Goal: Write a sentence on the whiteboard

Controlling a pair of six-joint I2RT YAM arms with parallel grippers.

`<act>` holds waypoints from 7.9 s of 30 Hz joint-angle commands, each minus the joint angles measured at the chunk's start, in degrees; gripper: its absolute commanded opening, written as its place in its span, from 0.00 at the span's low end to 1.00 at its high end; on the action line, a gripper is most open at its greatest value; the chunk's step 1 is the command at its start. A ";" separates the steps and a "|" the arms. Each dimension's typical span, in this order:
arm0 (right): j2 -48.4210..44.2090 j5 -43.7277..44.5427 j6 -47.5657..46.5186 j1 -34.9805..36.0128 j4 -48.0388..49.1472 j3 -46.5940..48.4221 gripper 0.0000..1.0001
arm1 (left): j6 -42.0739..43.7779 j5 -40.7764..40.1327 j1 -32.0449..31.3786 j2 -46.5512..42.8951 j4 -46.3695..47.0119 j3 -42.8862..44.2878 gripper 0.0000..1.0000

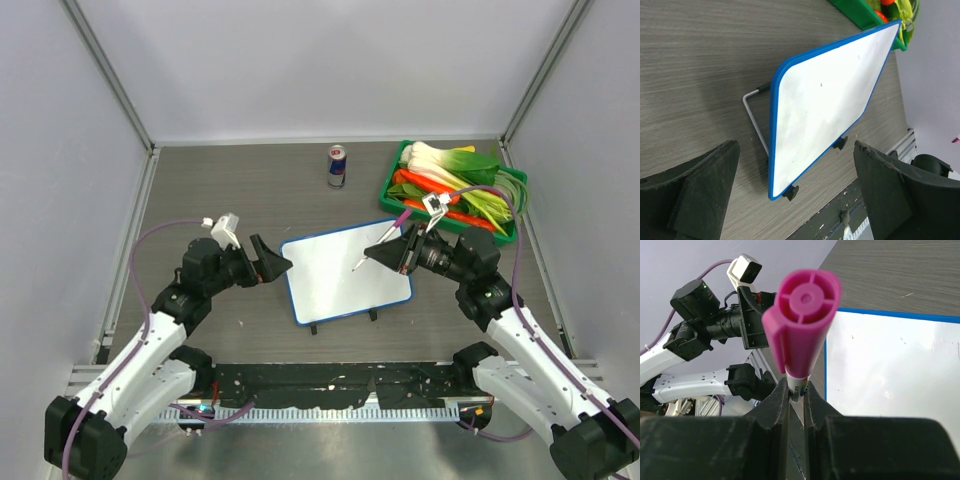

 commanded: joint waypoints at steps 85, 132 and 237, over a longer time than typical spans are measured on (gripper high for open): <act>0.09 7.13 -5.38 -0.07 -4.98 1.06 0.01 | 2.88 3.51 0.35 0.05 0.15 -3.62 0.98; 6.68 5.38 -9.86 -0.07 -5.60 5.28 0.01 | 10.18 16.61 1.06 19.92 29.67 -8.71 0.49; 31.11 47.29 -25.50 30.34 26.84 9.76 0.01 | 12.55 12.65 1.06 18.16 35.30 -12.32 0.00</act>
